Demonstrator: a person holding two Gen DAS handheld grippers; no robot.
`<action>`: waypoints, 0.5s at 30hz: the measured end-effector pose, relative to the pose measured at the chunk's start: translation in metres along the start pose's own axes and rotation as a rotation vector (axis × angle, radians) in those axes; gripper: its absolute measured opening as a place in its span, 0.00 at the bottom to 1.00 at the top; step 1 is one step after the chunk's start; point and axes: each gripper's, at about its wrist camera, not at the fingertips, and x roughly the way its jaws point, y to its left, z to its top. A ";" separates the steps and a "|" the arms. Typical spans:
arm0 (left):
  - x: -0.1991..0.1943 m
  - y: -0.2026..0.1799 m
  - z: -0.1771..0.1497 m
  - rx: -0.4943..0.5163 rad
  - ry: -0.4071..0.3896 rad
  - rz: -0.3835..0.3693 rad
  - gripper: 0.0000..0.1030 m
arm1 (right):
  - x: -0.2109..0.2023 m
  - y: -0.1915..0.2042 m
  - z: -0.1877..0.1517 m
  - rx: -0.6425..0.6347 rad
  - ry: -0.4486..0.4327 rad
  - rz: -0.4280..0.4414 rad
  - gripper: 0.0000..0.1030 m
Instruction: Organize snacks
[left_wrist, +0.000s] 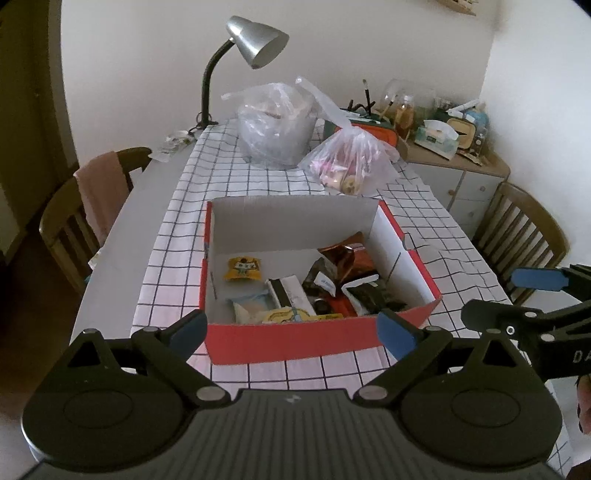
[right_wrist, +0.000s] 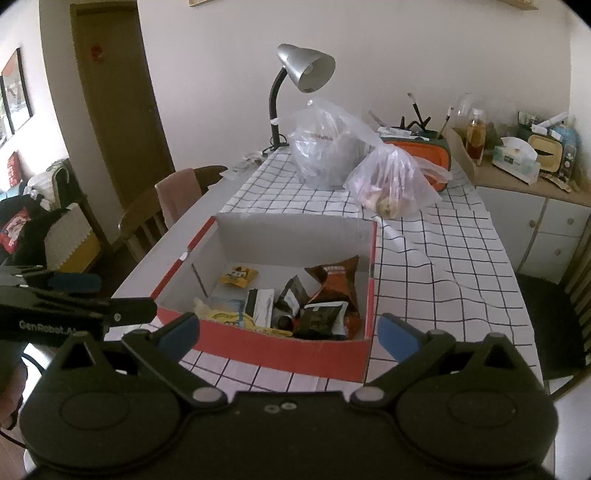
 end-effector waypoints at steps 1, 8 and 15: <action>-0.002 0.000 -0.001 -0.003 -0.002 0.006 0.96 | -0.002 0.001 -0.001 -0.001 0.001 0.001 1.00; -0.013 -0.001 -0.006 -0.007 -0.008 0.024 0.96 | -0.014 0.004 -0.006 -0.004 -0.009 0.009 1.00; -0.023 -0.006 -0.009 -0.004 -0.017 0.024 0.96 | -0.021 0.008 -0.009 -0.005 -0.013 0.017 1.00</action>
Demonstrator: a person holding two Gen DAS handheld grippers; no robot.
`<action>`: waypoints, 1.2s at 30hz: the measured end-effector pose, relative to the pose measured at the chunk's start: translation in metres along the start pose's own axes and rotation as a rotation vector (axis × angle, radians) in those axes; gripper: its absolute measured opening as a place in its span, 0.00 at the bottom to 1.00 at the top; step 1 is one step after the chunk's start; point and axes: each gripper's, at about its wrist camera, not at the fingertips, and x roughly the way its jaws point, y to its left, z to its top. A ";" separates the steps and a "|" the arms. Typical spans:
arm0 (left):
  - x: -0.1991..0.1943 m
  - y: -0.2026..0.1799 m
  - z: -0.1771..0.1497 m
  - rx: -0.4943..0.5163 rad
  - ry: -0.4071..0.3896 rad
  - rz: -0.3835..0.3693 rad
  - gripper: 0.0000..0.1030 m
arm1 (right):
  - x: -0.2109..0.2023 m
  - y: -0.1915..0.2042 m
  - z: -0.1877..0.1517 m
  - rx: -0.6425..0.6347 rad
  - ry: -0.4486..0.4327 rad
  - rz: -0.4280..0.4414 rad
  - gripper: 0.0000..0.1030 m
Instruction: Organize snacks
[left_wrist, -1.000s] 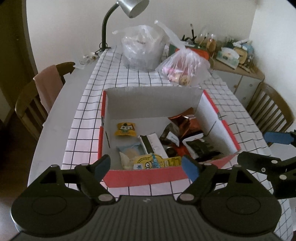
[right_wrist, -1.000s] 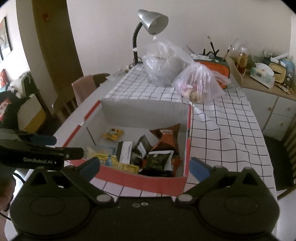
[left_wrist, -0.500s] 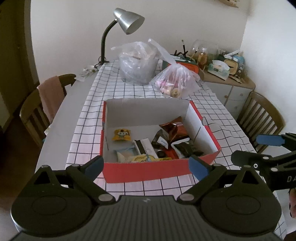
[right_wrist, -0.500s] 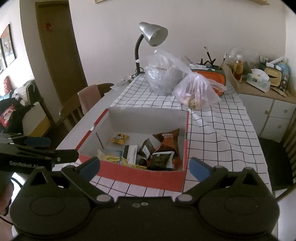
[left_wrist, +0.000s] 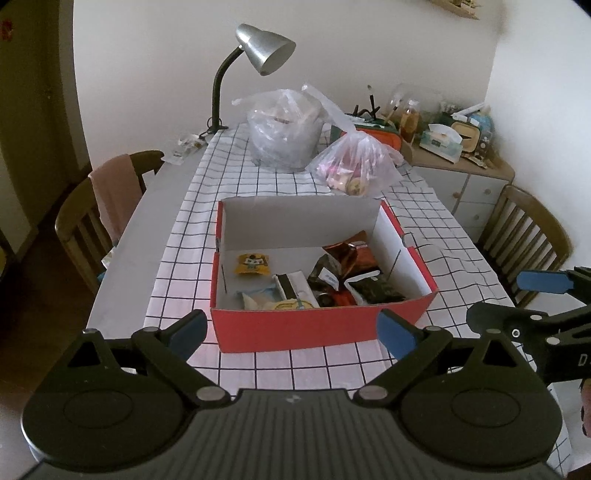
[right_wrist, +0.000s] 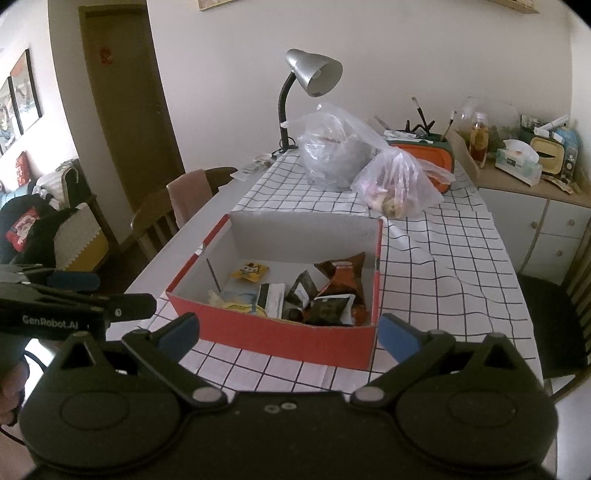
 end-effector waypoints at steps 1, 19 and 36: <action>-0.002 0.000 0.000 -0.001 -0.001 -0.004 0.96 | -0.002 0.001 0.000 0.000 -0.002 0.001 1.00; -0.011 -0.003 -0.003 0.001 -0.014 -0.007 0.96 | -0.009 0.004 -0.001 0.011 -0.003 0.006 1.00; -0.013 -0.007 -0.005 0.010 -0.011 -0.013 0.96 | -0.009 0.000 -0.006 0.023 0.001 0.006 1.00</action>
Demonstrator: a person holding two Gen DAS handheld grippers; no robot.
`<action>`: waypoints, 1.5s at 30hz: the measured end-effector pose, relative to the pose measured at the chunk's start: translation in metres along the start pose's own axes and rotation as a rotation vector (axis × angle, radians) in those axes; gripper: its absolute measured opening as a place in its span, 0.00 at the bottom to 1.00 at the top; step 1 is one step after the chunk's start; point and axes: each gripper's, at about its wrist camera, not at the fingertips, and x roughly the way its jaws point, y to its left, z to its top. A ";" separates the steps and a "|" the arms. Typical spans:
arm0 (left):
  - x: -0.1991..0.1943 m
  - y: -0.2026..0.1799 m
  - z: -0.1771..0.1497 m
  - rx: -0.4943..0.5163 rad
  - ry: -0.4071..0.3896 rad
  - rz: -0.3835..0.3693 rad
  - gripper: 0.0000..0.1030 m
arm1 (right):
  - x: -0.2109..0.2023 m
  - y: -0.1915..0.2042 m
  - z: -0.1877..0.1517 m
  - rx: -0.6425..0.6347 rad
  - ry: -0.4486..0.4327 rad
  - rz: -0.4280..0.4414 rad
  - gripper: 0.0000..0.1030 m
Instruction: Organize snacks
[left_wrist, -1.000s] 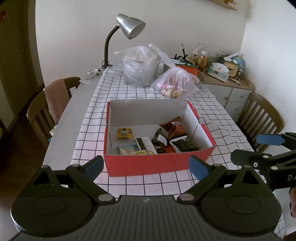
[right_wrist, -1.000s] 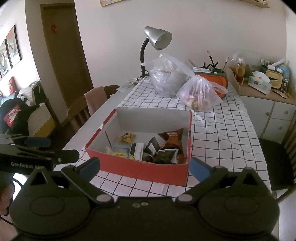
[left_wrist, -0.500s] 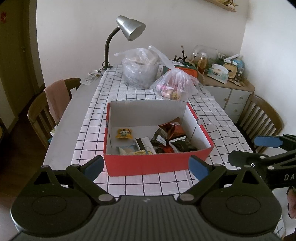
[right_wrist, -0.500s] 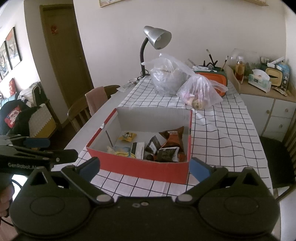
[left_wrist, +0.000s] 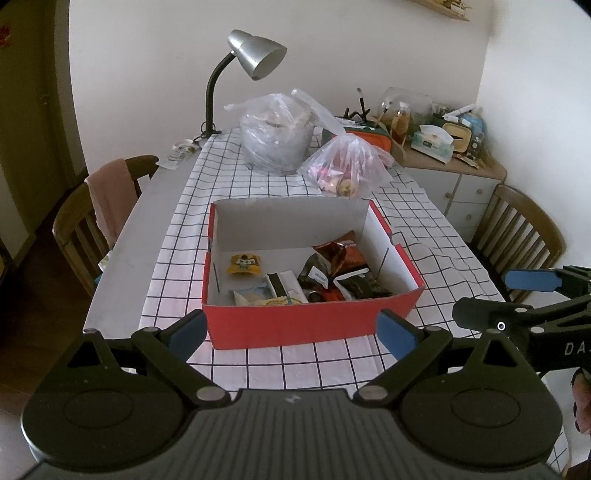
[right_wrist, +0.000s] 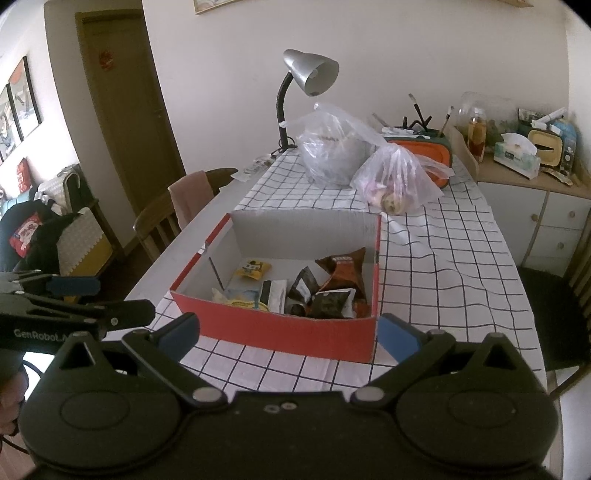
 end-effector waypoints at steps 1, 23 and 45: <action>0.001 0.000 0.000 0.000 0.001 0.000 0.96 | 0.000 -0.001 0.000 0.002 0.000 0.001 1.00; 0.001 -0.001 0.000 0.007 0.003 -0.004 0.96 | 0.002 -0.002 -0.003 0.008 0.009 0.002 1.00; 0.005 -0.006 0.001 0.012 0.012 -0.008 0.96 | 0.003 -0.010 -0.006 0.026 0.020 0.001 1.00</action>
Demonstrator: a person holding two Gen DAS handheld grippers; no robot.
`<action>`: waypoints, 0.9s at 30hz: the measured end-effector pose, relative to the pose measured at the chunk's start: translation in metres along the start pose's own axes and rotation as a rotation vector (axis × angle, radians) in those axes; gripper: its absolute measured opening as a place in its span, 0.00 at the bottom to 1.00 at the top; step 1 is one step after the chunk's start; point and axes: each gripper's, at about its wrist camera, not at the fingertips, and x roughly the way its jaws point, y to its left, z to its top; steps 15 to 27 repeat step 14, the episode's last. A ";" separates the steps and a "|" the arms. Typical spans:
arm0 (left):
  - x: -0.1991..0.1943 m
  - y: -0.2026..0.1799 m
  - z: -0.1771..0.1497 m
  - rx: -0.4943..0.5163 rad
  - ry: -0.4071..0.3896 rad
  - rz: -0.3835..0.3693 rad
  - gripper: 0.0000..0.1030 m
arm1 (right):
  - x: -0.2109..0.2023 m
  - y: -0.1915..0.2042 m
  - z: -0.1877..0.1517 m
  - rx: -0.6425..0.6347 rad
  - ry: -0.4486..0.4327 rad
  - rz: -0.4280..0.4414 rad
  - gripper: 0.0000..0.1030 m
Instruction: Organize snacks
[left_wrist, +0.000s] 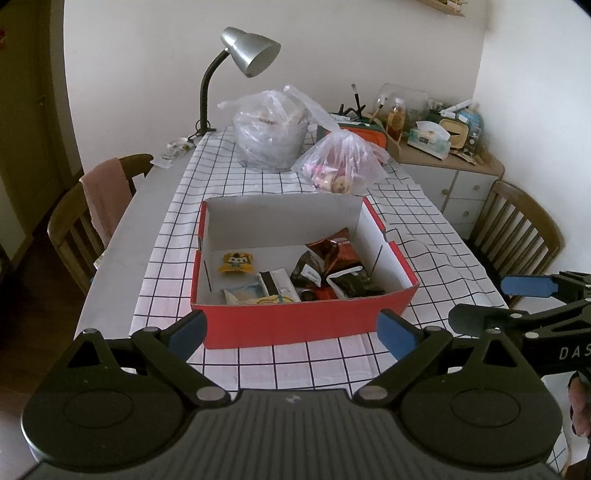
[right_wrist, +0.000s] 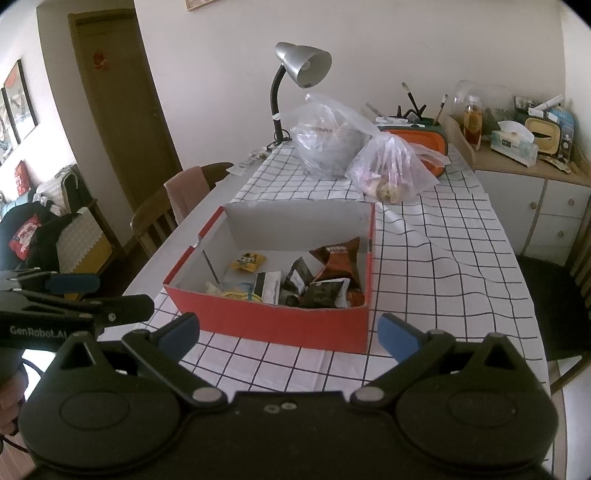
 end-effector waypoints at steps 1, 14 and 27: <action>0.000 0.000 0.000 0.001 0.001 0.001 0.96 | 0.000 0.000 0.000 0.001 0.000 0.001 1.00; 0.007 0.001 -0.010 -0.009 0.024 0.007 0.96 | 0.001 -0.006 -0.008 0.020 0.017 0.004 1.00; 0.007 0.001 -0.010 -0.009 0.024 0.007 0.96 | 0.001 -0.006 -0.008 0.020 0.017 0.004 1.00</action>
